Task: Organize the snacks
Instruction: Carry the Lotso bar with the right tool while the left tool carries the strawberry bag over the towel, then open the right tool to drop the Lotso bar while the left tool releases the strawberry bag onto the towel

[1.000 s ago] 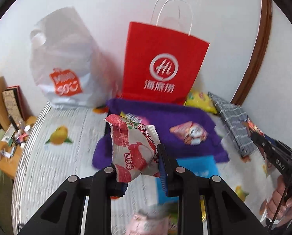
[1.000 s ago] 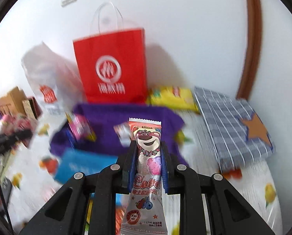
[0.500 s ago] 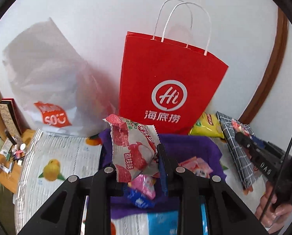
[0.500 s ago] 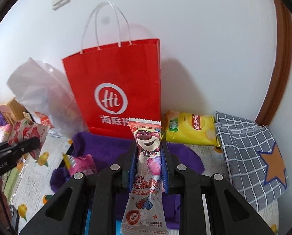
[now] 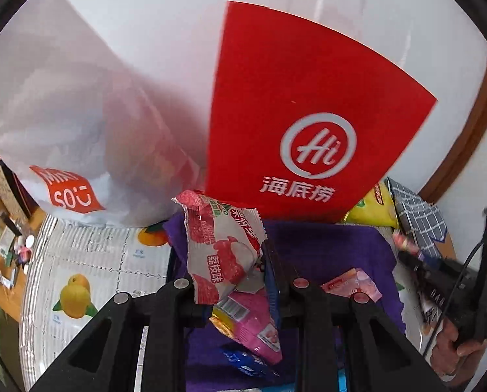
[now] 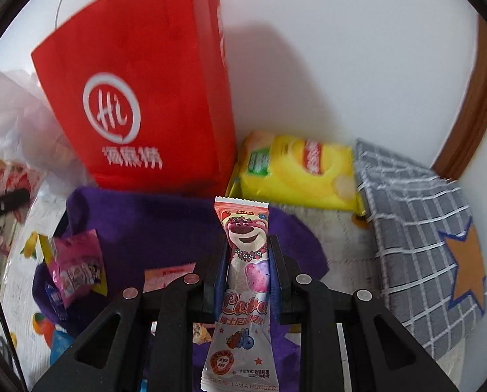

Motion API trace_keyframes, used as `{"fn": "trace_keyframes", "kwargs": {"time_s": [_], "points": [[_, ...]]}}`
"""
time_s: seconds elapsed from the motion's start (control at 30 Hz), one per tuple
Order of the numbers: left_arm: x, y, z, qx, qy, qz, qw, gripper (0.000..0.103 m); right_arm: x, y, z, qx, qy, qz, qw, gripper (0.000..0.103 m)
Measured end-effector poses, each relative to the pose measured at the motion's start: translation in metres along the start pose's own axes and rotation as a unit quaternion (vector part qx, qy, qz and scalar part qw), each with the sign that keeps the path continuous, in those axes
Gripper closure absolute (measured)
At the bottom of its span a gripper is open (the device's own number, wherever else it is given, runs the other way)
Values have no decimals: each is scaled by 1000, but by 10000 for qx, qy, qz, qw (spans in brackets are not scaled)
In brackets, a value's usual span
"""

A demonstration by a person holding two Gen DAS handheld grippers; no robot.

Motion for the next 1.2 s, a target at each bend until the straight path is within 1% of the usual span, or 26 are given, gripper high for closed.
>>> {"fn": "trace_keyframes", "kwargs": {"time_s": [0.03, 0.1, 0.2, 0.3, 0.37, 0.47, 0.57, 0.63, 0.73, 0.83, 0.9, 1.07, 1.2], "points": [[1, 3, 0, -2, 18, -20, 10000, 79, 3, 0, 6, 52, 100, -69, 9999, 80], [1, 7, 1, 22, 67, -98, 9999, 79, 4, -2, 12, 141, 141, -29, 9998, 80], [2, 10, 2, 50, 101, -168, 9998, 79, 9, 0, 24, 3, 377, 3, 9993, 80], [2, 11, 2, 67, 119, -196, 9997, 79, 13, 0, 34, 162, 558, -40, 9983, 80], [2, 11, 1, 66, 122, -182, 9997, 79, 16, -3, 42, 172, 690, 33, 9975, 80], [2, 10, 0, 76, 121, -197, 9997, 79, 19, -4, 51, 153, 829, 76, 9964, 79], [3, 8, 1, 74, 140, -169, 9997, 79, 21, -4, 57, 235, 889, 53, 9958, 79], [3, 5, 0, 104, 142, -144, 9997, 79, 22, -3, 57, 201, 918, 73, 9955, 79], [5, 1, 2, 145, 180, -106, 9997, 79, 19, -1, 53, 170, 828, 51, 9964, 76], [7, -2, 6, 326, 295, -138, 9989, 78, 17, 2, 46, 126, 705, -39, 9974, 70], [9, -4, 10, 362, 372, -151, 9985, 78, 14, 3, 39, 147, 580, -46, 9982, 69], [15, -8, 22, 251, 566, -92, 9980, 78, 7, 1, 17, 99, 269, 8, 9996, 68], [25, -8, 37, 59, 864, -110, 9962, 78, 2, -3, 3, 107, 105, 90, 9998, 64]]}}
Point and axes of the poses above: each gripper's, at about its wrist camera, not at the fingertips, and z roughly the way its jaws point, y to its left, x to its underside, the point moved 5 cm from there along z, roughly the way its jaws point, and after that the axes turned 4 degrees about x, right-handed, at the moved point
